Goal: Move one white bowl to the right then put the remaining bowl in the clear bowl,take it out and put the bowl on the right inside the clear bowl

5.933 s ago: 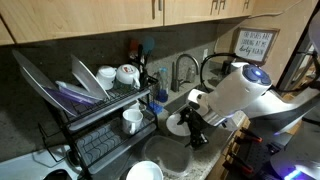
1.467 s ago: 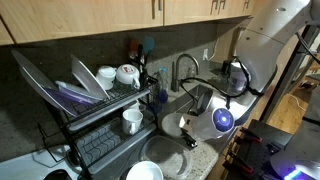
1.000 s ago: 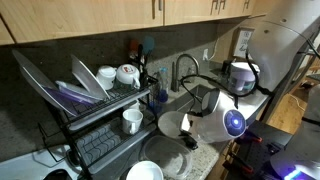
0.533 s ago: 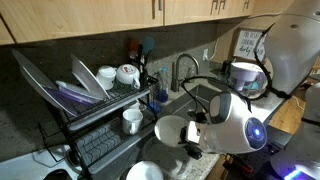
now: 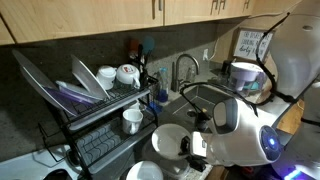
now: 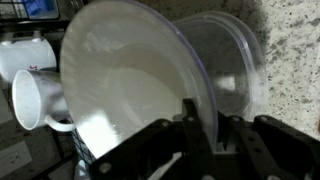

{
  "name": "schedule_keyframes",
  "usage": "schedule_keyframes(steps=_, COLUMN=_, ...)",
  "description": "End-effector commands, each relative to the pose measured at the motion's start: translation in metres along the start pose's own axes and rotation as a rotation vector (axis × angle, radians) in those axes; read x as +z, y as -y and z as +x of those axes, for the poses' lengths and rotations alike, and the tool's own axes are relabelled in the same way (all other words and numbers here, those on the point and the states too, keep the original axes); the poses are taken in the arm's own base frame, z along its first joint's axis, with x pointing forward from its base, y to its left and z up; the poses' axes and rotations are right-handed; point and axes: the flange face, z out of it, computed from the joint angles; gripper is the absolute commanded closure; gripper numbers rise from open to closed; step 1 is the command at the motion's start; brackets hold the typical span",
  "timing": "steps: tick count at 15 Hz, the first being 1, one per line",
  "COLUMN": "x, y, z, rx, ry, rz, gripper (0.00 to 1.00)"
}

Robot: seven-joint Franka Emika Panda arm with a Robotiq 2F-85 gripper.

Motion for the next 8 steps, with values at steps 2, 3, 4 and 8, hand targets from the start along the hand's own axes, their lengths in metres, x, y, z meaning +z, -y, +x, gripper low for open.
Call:
schedule_keyframes(steps=2, x=-0.001, y=0.002, z=0.01, rx=-0.029, ry=-0.035, rz=0.025, gripper=0.97)
schedule_keyframes(steps=3, x=0.001, y=0.003, z=0.011, rx=-0.031, ry=-0.036, rz=0.034, gripper=0.97)
schedule_keyframes(steps=4, x=0.004, y=0.004, z=0.011, rx=-0.033, ry=-0.036, rz=0.042, gripper=0.97)
schedule_keyframes(steps=8, x=0.015, y=0.005, z=0.015, rx=-0.048, ry=-0.038, rz=0.064, gripper=0.97)
